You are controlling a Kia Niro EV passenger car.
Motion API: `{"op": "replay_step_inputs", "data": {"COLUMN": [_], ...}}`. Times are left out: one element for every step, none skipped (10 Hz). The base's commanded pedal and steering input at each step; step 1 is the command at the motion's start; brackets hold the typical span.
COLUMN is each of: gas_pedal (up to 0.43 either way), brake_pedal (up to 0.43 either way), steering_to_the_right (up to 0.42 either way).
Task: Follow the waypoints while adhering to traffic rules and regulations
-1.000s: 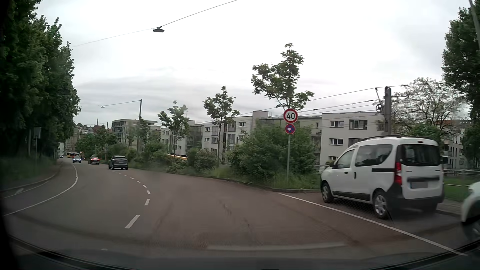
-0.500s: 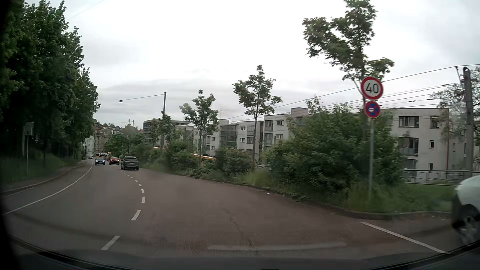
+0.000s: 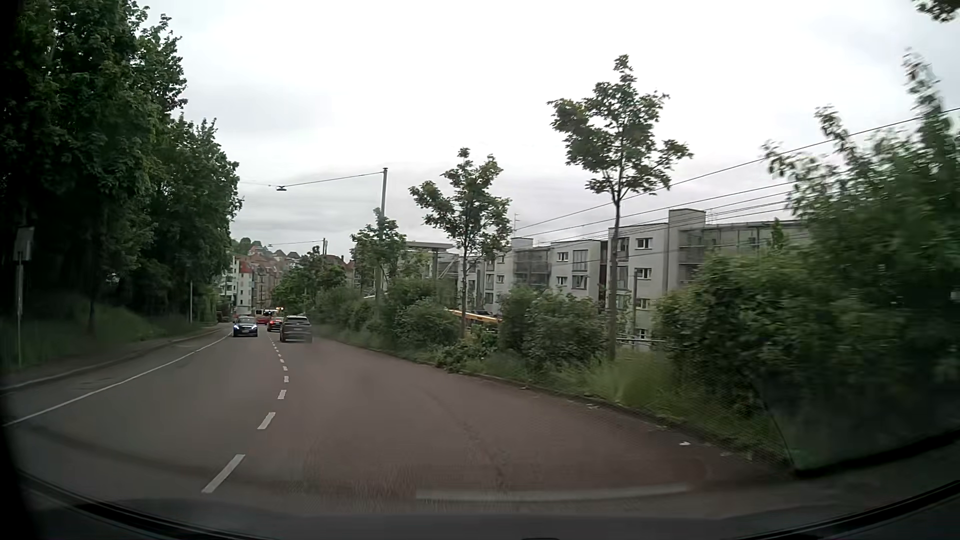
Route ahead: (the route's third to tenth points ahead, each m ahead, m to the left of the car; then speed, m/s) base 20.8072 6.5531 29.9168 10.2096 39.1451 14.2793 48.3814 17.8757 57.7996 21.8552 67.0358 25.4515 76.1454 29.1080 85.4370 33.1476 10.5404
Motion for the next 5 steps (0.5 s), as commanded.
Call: {"op": "replay_step_inputs", "data": {"gas_pedal": [0.000,0.000,0.000,0.000,0.000], "brake_pedal": [0.000,0.000,0.000,0.000,0.000], "steering_to_the_right": [-0.110,-0.110,-0.110,-0.109,-0.110]}}
